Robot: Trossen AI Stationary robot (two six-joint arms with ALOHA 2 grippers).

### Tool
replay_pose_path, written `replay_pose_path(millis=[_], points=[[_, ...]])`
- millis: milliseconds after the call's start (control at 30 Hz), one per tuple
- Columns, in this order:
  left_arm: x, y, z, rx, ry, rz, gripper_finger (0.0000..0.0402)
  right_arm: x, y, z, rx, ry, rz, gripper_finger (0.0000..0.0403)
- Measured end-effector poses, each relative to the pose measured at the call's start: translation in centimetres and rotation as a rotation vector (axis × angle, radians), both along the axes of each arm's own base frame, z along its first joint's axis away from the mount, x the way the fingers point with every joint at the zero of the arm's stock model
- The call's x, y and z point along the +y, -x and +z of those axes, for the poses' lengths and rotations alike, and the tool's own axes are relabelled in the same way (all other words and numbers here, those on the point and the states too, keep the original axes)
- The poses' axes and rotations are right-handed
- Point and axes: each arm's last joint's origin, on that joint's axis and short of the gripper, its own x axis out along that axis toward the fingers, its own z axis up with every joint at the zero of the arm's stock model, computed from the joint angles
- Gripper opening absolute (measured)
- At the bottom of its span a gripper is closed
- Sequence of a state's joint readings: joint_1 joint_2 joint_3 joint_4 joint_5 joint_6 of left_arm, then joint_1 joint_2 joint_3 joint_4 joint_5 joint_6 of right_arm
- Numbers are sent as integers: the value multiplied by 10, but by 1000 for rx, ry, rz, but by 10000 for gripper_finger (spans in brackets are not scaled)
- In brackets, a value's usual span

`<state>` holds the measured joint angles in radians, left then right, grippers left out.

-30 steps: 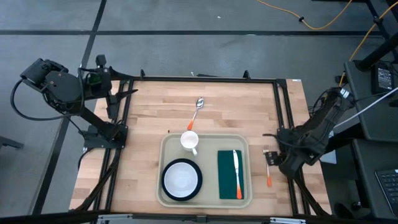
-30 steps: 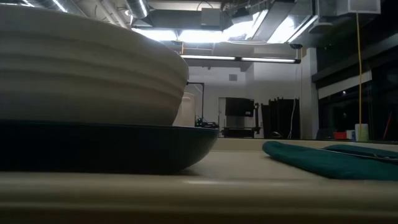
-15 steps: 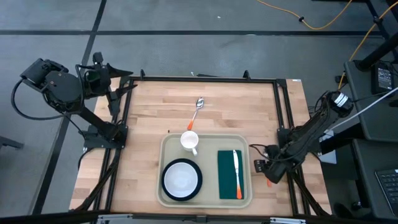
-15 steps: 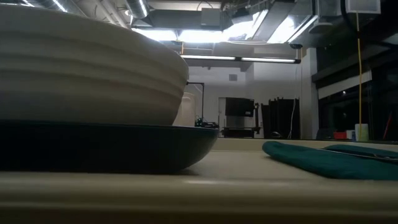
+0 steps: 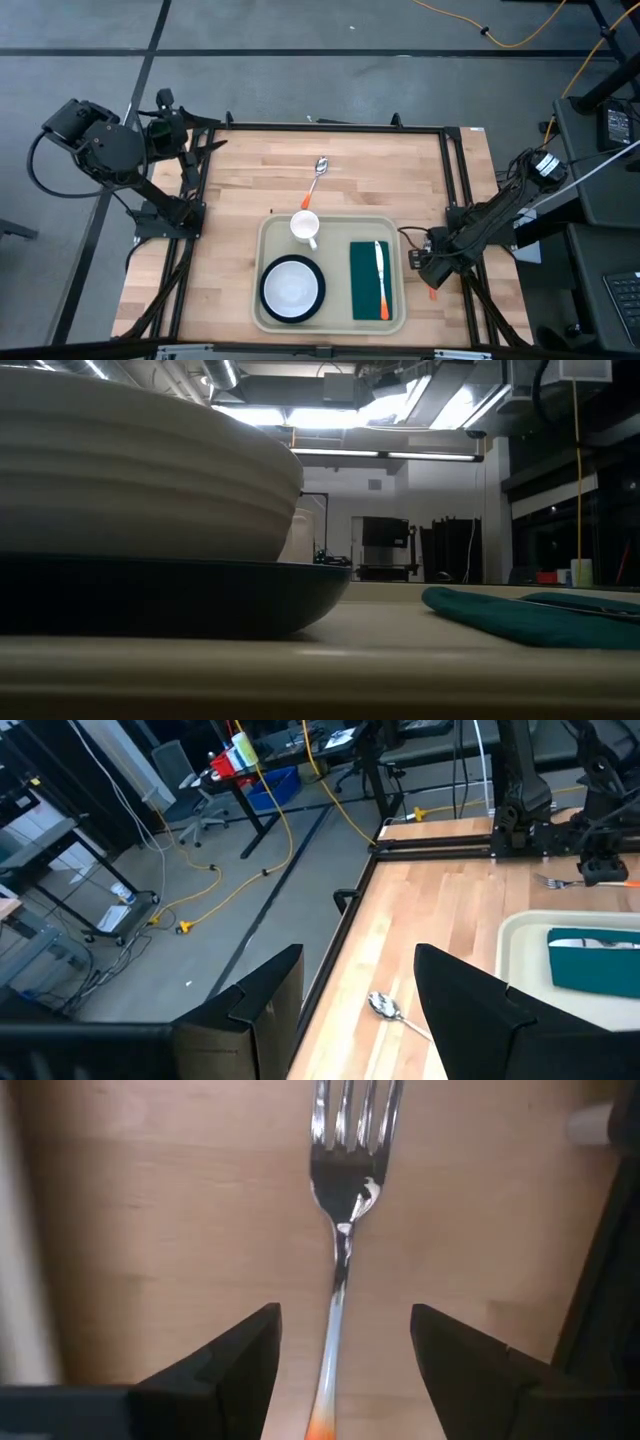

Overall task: Set up tray
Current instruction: Put the orange fork on the dark green napkin to the left of the orange knife

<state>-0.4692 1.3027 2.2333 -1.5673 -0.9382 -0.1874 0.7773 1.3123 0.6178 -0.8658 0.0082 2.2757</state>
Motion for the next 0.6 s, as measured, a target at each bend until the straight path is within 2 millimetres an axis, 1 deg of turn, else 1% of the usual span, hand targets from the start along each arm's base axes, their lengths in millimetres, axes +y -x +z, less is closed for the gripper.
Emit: replay_pose_path(millis=[233, 467, 600], points=[[-1, -2, -1, 8, 7, -12, 187, 6, -7, -15, 47, 2, -3, 229], [-2, -4, -1, 7, 12, -9, 187, 8, -8, -20, 65, 19, 2, 228], [-3, -5, -2, 11, 10, -9, 187, 8, -8, -21, 66, 18, 2, 207]])
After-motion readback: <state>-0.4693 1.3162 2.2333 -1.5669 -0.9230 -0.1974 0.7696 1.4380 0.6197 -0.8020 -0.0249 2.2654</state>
